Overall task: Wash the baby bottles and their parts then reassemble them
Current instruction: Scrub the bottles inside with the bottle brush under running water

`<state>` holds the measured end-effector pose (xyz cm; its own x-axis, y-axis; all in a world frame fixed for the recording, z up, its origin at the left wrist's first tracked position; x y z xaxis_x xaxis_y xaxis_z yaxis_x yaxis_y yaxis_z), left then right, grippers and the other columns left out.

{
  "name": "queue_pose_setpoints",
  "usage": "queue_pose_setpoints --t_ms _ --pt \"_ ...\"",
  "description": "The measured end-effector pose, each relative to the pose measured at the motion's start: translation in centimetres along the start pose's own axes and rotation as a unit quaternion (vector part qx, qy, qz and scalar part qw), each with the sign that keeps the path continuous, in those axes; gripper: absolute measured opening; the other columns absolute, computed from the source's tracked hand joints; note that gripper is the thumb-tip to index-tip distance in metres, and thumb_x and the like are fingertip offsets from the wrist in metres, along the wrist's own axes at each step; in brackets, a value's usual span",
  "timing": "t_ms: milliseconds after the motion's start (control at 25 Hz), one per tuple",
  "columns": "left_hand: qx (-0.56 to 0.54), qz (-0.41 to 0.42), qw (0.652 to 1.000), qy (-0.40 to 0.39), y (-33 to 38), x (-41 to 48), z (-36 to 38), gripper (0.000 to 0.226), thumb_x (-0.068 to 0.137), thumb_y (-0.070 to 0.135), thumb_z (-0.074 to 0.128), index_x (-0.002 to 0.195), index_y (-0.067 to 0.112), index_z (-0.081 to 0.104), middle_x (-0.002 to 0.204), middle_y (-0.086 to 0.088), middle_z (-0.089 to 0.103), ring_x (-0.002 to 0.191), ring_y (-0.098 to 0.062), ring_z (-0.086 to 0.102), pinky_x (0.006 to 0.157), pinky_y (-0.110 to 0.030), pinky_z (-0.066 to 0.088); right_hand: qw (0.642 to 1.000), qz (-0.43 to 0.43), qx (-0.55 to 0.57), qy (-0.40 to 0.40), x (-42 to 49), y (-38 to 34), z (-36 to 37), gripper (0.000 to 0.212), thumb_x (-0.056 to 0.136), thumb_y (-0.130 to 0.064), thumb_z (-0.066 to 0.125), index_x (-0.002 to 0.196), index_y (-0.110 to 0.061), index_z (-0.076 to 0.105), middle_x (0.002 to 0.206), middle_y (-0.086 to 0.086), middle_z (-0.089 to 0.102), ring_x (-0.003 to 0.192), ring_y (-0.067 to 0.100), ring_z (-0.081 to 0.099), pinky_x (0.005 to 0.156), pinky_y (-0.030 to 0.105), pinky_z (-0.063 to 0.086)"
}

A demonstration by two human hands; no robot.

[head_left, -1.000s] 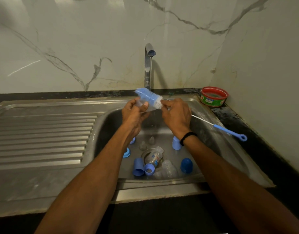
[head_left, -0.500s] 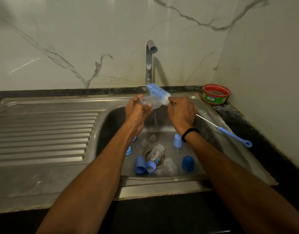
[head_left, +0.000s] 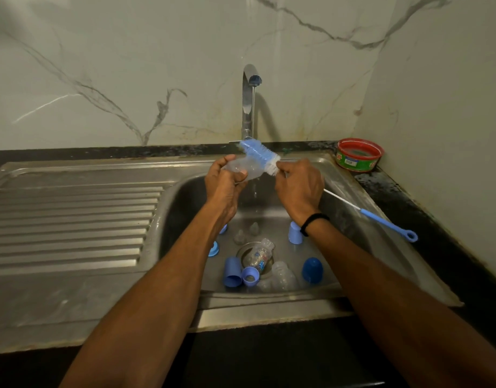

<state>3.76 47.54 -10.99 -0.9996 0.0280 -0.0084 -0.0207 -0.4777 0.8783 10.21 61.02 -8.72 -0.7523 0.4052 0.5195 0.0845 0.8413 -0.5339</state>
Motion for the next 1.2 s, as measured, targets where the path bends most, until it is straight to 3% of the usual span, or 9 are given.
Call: queue_pose_setpoints --t_ms 120,360,600,800,960,1200 --pt "-0.016 -0.004 1.000 -0.004 0.24 -0.27 0.05 0.036 0.089 -0.009 0.060 0.116 0.016 0.060 0.127 -0.015 0.063 0.110 -0.031 0.067 0.083 -0.039 0.062 0.999 -0.011 0.027 -0.026 0.02 -0.24 0.24 0.031 0.091 -0.027 0.067 0.121 -0.022 0.070 0.116 0.006 0.067 0.100 0.021 0.063 0.081 0.025 0.046" --pt "-0.019 -0.026 0.999 -0.014 0.32 -0.53 0.16 0.037 0.091 -0.008 0.057 0.120 0.014 0.058 0.123 -0.011 0.063 0.107 -0.034 0.067 0.086 -0.052 0.060 0.999 -0.006 0.030 -0.020 0.17 -0.11 0.51 0.030 0.090 -0.028 0.068 0.120 -0.023 0.070 0.113 0.005 0.069 0.097 0.021 0.064 0.083 0.029 0.052" --pt "-0.028 -0.022 0.999 -0.013 0.16 -0.48 -0.04 0.034 0.093 0.000 0.064 0.124 0.008 0.054 0.117 -0.008 0.065 0.105 -0.031 0.068 0.088 -0.052 0.060 0.999 -0.021 0.028 -0.021 -0.03 -0.40 0.74 0.031 0.090 -0.027 0.069 0.120 -0.022 0.071 0.112 0.007 0.069 0.097 0.022 0.064 0.081 0.028 0.051" --pt "-0.006 -0.025 1.000 0.000 -0.11 -0.48 -0.20 0.041 0.092 0.001 0.065 0.130 0.009 0.054 0.122 -0.012 0.065 0.107 -0.029 0.069 0.087 -0.041 0.061 0.999 0.004 0.036 -0.024 0.22 0.42 0.67 0.032 0.090 -0.025 0.068 0.122 -0.020 0.070 0.117 0.004 0.069 0.102 0.021 0.066 0.081 0.022 0.047" --pt "-0.020 -0.027 0.999 -0.001 -0.16 -0.62 0.05 0.037 0.092 -0.002 0.064 0.126 0.010 0.057 0.120 -0.011 0.066 0.110 -0.029 0.068 0.084 -0.035 0.061 0.999 0.008 0.029 -0.029 0.47 0.21 0.59 0.033 0.091 -0.026 0.067 0.124 -0.020 0.069 0.115 0.008 0.066 0.102 0.023 0.062 0.082 0.026 0.046" --pt "0.002 -0.029 0.999 -0.018 -0.38 -0.06 0.03 0.036 0.093 0.000 0.063 0.122 0.021 0.063 0.123 -0.006 0.065 0.109 -0.031 0.068 0.087 -0.044 0.061 1.000 0.003 0.016 -0.010 0.33 0.50 0.29 0.033 0.091 -0.026 0.068 0.124 -0.020 0.069 0.117 0.005 0.067 0.102 0.020 0.063 0.082 0.025 0.046"
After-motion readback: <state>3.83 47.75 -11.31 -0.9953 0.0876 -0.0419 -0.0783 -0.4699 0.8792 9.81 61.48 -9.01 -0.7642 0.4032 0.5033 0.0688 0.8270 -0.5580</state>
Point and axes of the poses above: each hand's wrist, its own x-axis towards the middle knuckle, its own z-axis out of the palm, y = z × x, the point moved 1 cm from there along x, towards the middle knuckle
